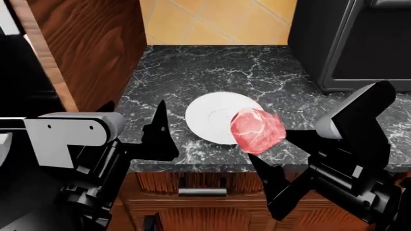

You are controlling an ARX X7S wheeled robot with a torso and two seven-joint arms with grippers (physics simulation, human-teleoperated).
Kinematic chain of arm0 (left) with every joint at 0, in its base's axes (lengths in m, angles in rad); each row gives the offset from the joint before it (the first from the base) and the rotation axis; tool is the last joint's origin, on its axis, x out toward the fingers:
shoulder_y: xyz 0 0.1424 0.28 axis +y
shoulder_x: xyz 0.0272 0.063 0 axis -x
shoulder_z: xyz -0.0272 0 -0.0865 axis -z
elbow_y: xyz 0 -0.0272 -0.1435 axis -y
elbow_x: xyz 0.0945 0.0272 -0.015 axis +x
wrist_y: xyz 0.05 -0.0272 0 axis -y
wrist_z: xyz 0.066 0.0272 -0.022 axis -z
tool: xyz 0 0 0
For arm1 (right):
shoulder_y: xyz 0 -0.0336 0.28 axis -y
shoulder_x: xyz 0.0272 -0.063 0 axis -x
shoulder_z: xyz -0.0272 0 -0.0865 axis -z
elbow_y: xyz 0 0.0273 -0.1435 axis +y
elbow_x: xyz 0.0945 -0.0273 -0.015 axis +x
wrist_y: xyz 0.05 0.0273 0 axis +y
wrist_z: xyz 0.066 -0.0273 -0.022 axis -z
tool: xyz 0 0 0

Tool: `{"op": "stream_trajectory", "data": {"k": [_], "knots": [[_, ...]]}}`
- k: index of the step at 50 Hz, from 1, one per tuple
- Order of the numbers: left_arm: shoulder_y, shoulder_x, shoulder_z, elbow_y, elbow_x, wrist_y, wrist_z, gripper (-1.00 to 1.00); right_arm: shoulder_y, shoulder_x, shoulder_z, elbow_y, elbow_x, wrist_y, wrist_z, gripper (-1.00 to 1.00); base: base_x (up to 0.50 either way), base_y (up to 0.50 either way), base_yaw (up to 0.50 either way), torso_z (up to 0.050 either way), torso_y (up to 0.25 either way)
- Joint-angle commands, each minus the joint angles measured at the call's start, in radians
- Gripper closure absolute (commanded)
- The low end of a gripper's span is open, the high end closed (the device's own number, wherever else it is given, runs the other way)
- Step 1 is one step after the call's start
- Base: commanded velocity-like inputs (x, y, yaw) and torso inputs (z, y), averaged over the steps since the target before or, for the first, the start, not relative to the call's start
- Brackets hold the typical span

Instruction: Place the steak on the rack of the oven.

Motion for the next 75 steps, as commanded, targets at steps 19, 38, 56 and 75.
{"op": "stream_trajectory", "data": {"k": [19,38,56,75], "knots": [[-0.003,-0.015,0.003,-0.002,-0.006,0.016,-0.005,-1.0,-0.003,0.001,0.021,-0.008,-0.039,-0.011,-0.019,1.0,-0.25,0.0,0.0,0.0,0.0],[-0.014,-0.027,0.0,-0.002,-0.019,0.022,-0.015,-1.0,-0.072,0.064,0.058,-0.055,-0.066,-0.089,-0.019,1.0,-0.21,0.01,0.0,0.0,0.0],[0.007,-0.055,-0.022,0.014,-0.028,0.039,-0.02,-1.0,-0.085,0.091,0.077,-0.085,-0.085,-0.106,-0.018,1.0,-0.01,0.13,0.0,0.0,0.0],[-0.013,-0.086,-0.038,0.038,-0.086,0.029,-0.062,-1.0,-0.018,0.089,0.084,-0.089,-0.019,-0.059,0.016,1.0,0.0,0.47,0.0,0.0,0.0]]}}
